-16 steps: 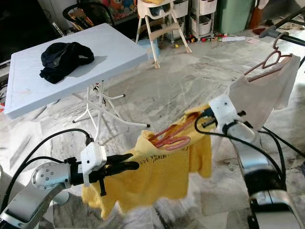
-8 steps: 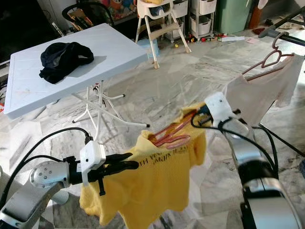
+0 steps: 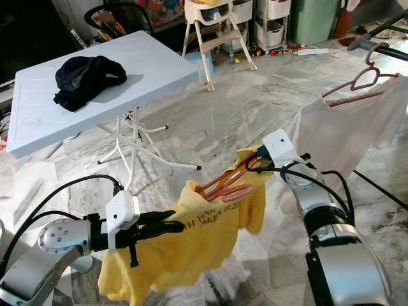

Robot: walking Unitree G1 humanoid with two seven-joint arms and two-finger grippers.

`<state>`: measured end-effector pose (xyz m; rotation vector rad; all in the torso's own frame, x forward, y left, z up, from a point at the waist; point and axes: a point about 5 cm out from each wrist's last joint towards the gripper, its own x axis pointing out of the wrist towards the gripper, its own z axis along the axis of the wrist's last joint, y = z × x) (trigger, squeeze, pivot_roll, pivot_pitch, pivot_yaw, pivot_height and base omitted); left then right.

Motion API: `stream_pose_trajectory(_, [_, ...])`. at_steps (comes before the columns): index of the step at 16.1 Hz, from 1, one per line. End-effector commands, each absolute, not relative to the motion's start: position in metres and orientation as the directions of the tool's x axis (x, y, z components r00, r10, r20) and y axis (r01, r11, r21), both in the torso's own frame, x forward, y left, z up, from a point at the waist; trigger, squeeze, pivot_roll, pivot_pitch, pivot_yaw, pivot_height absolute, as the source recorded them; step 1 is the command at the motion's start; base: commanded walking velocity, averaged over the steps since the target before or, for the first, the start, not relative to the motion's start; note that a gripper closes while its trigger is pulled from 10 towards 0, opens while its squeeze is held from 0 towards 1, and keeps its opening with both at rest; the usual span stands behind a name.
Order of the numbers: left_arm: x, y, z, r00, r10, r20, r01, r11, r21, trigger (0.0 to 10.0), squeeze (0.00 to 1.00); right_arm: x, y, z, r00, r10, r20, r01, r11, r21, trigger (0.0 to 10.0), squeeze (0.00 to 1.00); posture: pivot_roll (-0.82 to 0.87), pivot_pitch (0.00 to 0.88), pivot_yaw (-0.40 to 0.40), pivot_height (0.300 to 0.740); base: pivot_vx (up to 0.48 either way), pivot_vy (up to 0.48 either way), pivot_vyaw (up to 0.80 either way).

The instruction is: Hang hanger

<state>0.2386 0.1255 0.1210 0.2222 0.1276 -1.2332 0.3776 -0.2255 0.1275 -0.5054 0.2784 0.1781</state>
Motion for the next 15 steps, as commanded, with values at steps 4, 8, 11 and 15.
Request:
stream_pose_trajectory(4, [0.222,0.134,0.127,0.188,-0.955,-0.229,0.982,0.176,0.071,0.0,0.0,0.371,-0.278,0.14,0.953,-0.162,-0.258,0.006,0.858,-0.514,0.0,0.0,-0.06,0.047,0.161,0.74,0.0,0.0,0.0])
stream_pose_trajectory(8, [0.222,0.136,0.132,0.151,-0.957,-0.248,0.988,0.138,0.071,0.0,0.0,0.365,-0.288,0.134,0.94,-0.204,-0.274,0.036,0.857,-0.515,0.0,0.0,-0.06,0.048,0.166,0.74,0.0,0.0,0.0])
stream_pose_trajectory(11, [0.221,0.137,0.134,0.159,-0.958,-0.239,0.987,0.148,0.064,0.0,0.0,0.356,-0.296,0.122,0.924,-0.221,-0.313,0.04,0.868,-0.495,0.0,0.08,-0.06,0.052,0.165,0.74,0.0,0.0,0.0])
stream_pose_trajectory(15, [0.222,0.135,0.136,0.165,-0.958,-0.234,0.986,0.153,0.068,0.0,0.0,0.358,-0.284,0.12,0.944,-0.112,-0.309,-0.023,0.916,-0.401,10.0,1.0,-0.06,0.056,0.164,0.74,0.0,0.0,0.0])
